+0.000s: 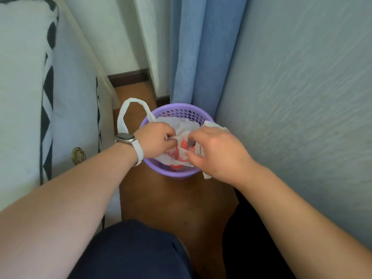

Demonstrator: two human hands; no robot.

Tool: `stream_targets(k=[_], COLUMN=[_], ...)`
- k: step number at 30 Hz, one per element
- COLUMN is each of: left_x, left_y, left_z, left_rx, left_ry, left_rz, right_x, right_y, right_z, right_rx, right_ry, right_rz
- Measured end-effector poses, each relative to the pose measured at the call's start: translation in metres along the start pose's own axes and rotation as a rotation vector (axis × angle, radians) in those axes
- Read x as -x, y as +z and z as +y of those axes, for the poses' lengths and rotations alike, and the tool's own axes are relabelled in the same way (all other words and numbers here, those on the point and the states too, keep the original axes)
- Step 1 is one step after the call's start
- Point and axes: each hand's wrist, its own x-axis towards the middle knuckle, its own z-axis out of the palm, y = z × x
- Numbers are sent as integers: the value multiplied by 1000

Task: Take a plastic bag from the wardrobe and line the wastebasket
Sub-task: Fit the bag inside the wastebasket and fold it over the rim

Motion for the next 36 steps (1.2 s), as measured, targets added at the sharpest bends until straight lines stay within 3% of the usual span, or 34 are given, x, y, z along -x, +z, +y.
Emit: stream_targets(k=[4, 7, 9, 13, 17, 25, 27, 31, 33, 36], left_x=[-3, -4, -3, -5, -6, 2, 3, 18, 28, 45], left_y=[-6, -6, -4, 3, 7, 12, 11, 7, 6, 13], left_z=[5, 8, 6, -6, -33, -62, -53, -17, -6, 0], left_rx=[89, 169, 175, 85, 35, -140, -150, -342, -313, -197], left_ry=[-7, -45, -56, -100, -235, -484, -422, -4, 118, 60], left_rz=[128, 129, 102, 98, 220, 285, 355, 427, 307, 2], right_x=[9, 13, 11, 7, 16, 32, 34, 38, 39, 40], right_y=[25, 48, 59, 73, 83, 85, 83, 77, 74, 71], right_z=[21, 30, 37, 52, 67, 80, 80, 72, 65, 54], right_rx=[67, 103, 88, 7, -32, -100, -84, -10, 60, 118], right_ry=[38, 17, 43, 99, 70, 103, 114, 102, 102, 58], right_rz=[-76, -151, -103, 8, -75, -84, -82, -4, 72, 140])
